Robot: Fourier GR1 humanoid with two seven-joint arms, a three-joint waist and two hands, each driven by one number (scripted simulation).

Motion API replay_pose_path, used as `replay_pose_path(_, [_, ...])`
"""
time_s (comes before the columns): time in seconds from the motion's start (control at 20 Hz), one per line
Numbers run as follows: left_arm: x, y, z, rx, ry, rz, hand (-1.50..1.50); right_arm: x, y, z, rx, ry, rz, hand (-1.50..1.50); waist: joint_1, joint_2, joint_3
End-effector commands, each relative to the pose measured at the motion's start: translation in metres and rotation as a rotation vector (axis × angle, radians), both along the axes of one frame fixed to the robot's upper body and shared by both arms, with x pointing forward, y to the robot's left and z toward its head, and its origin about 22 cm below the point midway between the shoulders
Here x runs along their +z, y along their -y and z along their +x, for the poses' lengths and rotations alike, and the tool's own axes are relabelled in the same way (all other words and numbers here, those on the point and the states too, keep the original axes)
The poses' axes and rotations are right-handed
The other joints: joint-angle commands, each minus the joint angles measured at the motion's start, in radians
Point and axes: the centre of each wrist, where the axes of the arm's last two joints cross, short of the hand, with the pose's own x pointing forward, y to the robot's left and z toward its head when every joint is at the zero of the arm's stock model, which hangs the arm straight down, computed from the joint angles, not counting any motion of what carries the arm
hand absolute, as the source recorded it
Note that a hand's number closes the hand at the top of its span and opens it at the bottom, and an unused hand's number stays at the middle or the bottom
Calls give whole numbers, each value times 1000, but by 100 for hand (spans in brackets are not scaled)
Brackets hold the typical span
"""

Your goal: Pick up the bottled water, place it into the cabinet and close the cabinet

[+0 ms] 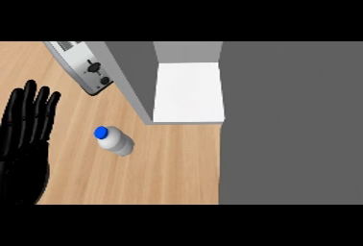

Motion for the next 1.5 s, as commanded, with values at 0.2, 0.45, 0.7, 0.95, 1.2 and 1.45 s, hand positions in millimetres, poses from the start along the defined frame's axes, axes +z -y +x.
replay_pose_path(0.2, [-5,-6,30,186,7,-14,-150,-1,-3,-31,-25,-13,-3,-150,-5,-18,-16])
replay_pose_path(0.45, [-3,-2,11,188,-162,-205,-150,-2,-12,-60,319,-134,28,-150,-5,-23,-16])
replay_pose_path(0.7, [9,9,-15,201,-175,-237,-150,15,-5,-99,305,-136,37,-150,-1,-22,-16])
replay_pose_path(0.95, [6,0,-22,258,-244,-149,-150,26,0,-127,335,-134,13,-150,-6,-22,-16])
replay_pose_path(1.2, [-18,-16,-14,311,-327,-132,-150,33,-16,-138,298,-134,49,-150,-9,-22,-17])
replay_pose_path(1.45, [-31,-34,8,325,-351,-176,-150,32,-17,-141,302,-136,23,-150,-11,-20,-17])
